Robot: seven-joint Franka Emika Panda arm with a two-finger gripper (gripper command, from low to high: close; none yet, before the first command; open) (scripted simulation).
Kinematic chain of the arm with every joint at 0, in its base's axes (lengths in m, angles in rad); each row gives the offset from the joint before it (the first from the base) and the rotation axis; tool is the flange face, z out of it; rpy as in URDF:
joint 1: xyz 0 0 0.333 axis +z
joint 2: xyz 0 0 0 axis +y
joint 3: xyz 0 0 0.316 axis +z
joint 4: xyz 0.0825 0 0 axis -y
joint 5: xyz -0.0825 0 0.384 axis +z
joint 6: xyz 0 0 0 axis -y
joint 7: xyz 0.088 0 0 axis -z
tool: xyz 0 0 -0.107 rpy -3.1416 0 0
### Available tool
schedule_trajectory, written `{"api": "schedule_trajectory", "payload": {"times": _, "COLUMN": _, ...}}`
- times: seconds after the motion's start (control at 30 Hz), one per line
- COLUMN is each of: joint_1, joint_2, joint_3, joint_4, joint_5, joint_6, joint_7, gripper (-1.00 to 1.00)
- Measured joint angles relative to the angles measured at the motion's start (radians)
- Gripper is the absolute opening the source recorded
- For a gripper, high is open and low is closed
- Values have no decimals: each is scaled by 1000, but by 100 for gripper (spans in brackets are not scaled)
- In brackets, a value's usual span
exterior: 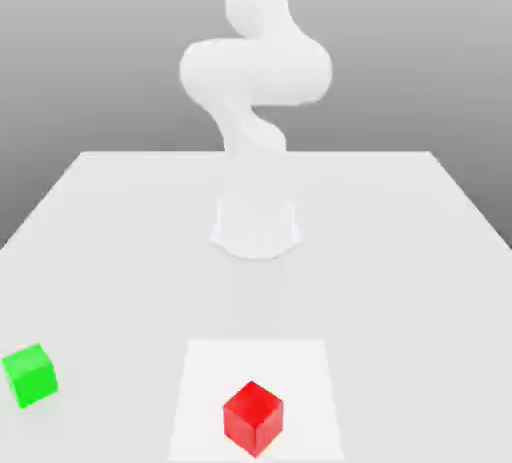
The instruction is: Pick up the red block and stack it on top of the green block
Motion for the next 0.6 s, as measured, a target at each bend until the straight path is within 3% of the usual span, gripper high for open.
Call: {"api": "schedule_trajectory", "payload": {"times": 0.6, "joint_1": 131, "joint_2": 659, "joint_3": -135, "joint_4": -152, "joint_5": 34, "joint_6": 271, "joint_7": -624, "gripper": 0}}
